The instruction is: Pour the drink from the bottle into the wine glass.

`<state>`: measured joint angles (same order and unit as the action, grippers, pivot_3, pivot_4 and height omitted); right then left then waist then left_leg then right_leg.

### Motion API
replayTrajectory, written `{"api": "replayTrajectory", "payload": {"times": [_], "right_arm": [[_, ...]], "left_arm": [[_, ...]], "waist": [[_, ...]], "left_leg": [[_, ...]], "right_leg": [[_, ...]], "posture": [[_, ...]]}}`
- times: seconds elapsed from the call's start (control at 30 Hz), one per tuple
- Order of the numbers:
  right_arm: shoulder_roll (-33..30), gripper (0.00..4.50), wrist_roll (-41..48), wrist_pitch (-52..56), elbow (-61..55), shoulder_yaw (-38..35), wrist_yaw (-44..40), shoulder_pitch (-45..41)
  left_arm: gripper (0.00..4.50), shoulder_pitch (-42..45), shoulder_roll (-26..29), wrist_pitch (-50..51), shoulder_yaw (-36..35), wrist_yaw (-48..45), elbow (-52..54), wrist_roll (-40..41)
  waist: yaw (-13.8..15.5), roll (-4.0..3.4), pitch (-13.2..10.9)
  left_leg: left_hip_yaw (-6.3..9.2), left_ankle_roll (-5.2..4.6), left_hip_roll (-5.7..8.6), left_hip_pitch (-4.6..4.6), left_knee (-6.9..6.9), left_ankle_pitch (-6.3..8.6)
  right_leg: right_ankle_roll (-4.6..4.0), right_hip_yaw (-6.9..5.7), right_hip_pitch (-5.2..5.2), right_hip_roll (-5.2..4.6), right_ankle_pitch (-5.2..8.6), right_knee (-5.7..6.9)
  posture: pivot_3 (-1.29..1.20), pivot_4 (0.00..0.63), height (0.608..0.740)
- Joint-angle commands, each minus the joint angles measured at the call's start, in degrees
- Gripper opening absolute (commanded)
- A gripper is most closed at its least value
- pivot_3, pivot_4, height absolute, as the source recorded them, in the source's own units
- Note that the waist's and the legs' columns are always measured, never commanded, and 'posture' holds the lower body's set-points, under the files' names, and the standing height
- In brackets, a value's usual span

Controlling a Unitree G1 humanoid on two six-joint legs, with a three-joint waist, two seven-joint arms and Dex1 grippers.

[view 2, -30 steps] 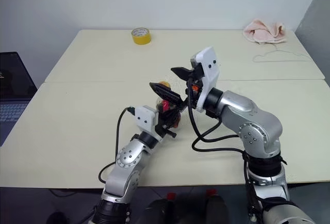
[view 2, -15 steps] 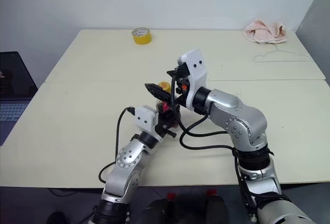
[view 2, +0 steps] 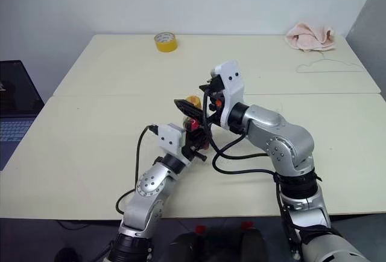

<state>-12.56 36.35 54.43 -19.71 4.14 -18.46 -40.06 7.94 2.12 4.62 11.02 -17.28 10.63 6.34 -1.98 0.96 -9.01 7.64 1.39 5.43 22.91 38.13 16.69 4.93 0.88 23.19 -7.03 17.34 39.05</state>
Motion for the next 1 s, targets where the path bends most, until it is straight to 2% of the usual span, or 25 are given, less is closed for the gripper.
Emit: {"api": "replayTrajectory", "payload": {"times": [0.03, 0.73, 0.83, 1.0], "right_arm": [[-1.1, 4.50, 0.8, 0.2, -1.7, -3.3, 0.3, 0.7], [-1.0, 4.50, 8.5, 1.9, -4.7, -7.2, 0.7, 3.7], [-1.1, 3.92, 8.8, 1.5, -5.0, -7.0, 0.4, 3.8], [-1.5, 2.20, 9.5, 1.3, -5.7, -6.7, -0.1, 4.1]], "left_arm": [[1.03, 0.6, -0.1, -1.9, -0.2, -0.4, 2.4, 0.5], [1.02, 0.3, 0.0, -1.7, -0.2, -0.7, 2.6, 0.2], [1.02, 0.4, 0.0, -1.7, -0.2, -0.7, 2.5, 0.2], [1.02, 0.3, 0.1, -1.6, -0.2, -0.6, 2.6, 0.1]], "waist": [[0.0, 0.00, 0.0], [0.0, 0.00, 0.0], [0.0, 0.00, 0.0], [0.0, 0.00, 0.0]], "left_leg": [[0.00, 0.00, 0.00, 0.00, 0.00, 0.00], [-0.01, 0.00, 0.00, 0.00, 0.00, 0.00], [-0.01, 0.00, 0.00, 0.00, 0.00, 0.00], [-0.01, 0.00, 0.00, 0.00, 0.00, 0.00]], "right_leg": [[0.00, 0.00, 0.00, 0.00, 0.00, 0.00], [0.00, 0.00, 0.00, 0.00, 0.00, 0.01], [0.00, 0.01, 0.00, 0.00, 0.00, 0.00], [0.00, 0.01, 0.00, 0.00, 0.00, 0.01]], "posture": [[0.00, 0.150, 0.740], [0.00, 0.150, 0.740], [0.00, 0.150, 0.740], [0.00, 0.150, 0.740]]}}
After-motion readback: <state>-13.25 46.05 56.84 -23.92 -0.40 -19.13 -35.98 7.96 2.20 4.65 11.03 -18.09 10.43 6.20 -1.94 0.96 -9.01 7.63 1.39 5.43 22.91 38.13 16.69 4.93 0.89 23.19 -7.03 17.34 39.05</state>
